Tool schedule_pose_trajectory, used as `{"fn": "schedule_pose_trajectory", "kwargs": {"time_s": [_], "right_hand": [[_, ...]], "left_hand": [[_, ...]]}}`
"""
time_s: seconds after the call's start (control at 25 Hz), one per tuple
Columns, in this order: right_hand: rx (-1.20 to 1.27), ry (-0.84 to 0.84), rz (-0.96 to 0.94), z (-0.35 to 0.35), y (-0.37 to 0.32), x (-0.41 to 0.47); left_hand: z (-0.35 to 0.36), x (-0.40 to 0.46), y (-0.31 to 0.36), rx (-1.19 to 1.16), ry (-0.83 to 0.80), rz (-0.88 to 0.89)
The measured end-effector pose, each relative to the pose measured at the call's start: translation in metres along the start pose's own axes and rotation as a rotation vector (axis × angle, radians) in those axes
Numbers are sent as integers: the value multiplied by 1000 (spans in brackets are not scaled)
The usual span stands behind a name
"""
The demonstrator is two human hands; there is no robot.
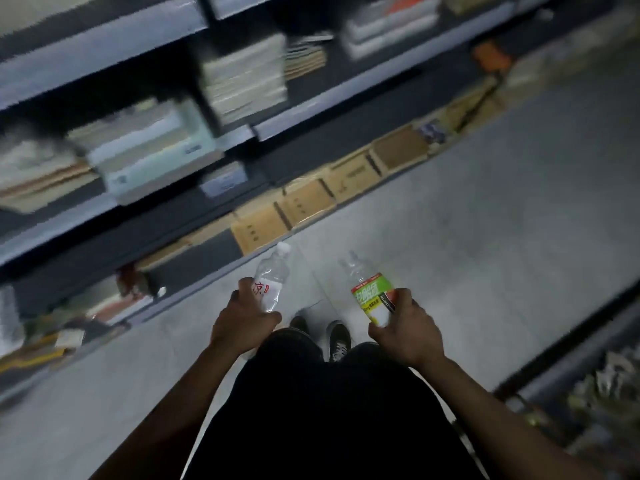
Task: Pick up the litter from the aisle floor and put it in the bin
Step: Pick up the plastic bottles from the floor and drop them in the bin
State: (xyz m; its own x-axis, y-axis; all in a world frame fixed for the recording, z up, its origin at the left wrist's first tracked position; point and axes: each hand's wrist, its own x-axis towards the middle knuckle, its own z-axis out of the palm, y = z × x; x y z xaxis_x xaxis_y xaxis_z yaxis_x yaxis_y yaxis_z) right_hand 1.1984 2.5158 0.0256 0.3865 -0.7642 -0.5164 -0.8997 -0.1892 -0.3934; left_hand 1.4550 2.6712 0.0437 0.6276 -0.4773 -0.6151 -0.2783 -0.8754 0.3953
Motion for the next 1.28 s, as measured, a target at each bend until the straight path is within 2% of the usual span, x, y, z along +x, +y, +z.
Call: {"fn": "schedule_pose_trajectory", "kwargs": {"time_s": [0.44,0.64,0.92,1.08,1.28], "right_hand": [[326,263,631,-8,82,-66],[436,345,791,-6,119,-99],[558,366,870,-20,187,-115],[529,377,831,-48,227,-87],[493,402,736,-118,265,-12]], "left_hand": [[57,51,156,475,-334,512],[101,42,217,581,-396,671],[166,14,272,650,-411,702],[183,20,283,617,-388,611],[187,50,313,560,-343,477]]}}
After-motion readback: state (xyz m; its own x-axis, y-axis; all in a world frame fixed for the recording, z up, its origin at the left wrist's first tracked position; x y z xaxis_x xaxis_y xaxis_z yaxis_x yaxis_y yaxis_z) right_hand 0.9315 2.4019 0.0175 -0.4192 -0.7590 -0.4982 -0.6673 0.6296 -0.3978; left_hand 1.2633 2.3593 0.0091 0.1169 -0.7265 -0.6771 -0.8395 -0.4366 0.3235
